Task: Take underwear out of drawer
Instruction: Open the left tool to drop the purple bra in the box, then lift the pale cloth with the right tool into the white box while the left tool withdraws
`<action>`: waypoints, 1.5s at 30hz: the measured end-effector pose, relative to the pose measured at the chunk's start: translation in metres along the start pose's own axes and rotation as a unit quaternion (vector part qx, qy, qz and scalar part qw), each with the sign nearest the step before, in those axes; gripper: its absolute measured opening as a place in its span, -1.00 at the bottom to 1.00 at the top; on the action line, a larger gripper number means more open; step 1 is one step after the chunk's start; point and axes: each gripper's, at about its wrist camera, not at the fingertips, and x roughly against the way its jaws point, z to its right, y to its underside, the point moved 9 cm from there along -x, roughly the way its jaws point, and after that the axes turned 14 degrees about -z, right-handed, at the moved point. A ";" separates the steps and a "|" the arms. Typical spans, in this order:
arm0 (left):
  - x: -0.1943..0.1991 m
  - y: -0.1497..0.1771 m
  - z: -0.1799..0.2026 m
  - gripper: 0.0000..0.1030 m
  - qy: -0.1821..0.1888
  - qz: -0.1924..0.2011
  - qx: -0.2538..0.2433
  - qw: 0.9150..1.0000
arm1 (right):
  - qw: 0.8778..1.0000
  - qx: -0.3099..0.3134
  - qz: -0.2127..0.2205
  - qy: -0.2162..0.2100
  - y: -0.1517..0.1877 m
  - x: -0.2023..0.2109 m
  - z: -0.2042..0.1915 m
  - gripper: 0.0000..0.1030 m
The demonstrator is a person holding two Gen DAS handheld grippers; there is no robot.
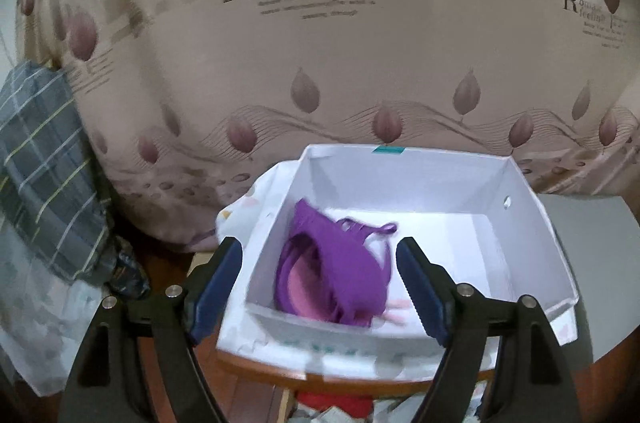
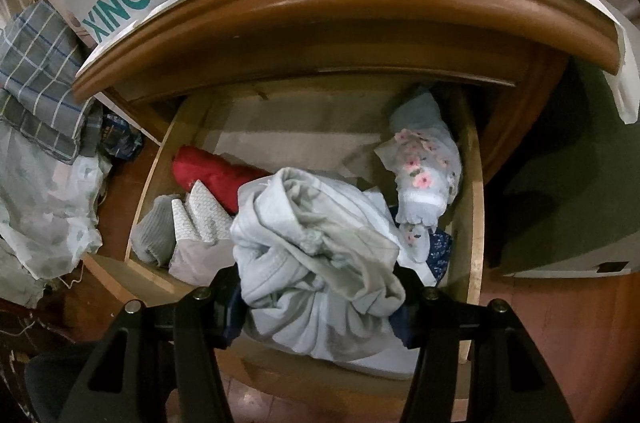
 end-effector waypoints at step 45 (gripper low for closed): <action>-0.099 0.211 -0.157 0.66 -0.098 -0.143 0.207 0.963 | 0.981 0.067 0.163 0.078 -0.074 0.219 -0.031 0.12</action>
